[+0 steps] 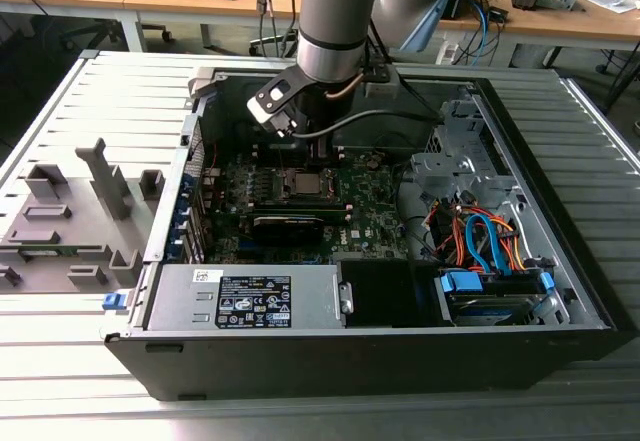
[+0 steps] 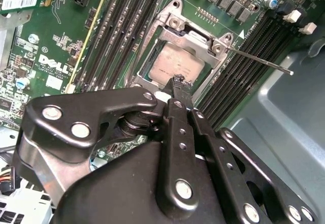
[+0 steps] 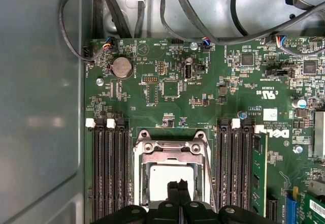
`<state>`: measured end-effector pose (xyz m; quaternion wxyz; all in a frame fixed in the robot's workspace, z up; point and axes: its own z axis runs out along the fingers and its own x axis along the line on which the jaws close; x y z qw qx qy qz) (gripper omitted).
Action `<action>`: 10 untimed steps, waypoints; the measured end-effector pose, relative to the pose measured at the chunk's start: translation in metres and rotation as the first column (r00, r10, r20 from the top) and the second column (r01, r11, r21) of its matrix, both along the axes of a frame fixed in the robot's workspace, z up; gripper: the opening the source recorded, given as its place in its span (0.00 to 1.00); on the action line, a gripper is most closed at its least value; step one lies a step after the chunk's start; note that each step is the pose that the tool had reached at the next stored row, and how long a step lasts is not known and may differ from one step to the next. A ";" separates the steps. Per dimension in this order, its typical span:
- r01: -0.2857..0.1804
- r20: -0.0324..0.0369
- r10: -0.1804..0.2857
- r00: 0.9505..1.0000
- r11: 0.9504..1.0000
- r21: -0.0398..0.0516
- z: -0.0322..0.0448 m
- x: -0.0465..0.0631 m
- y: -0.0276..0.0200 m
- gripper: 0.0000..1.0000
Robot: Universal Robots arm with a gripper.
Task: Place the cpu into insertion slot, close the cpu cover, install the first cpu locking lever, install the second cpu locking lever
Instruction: 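Close the cpu cover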
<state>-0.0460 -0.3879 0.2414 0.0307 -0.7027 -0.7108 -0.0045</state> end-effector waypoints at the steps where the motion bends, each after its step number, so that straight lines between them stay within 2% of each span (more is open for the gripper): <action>1: 0.000 0.000 0.000 1.000 1.000 0.000 -0.0005 0.000 0.0000 0.11; 10: 0.000 0.000 0.000 1.000 1.000 0.000 -0.0029 0.000 0.0000 0.11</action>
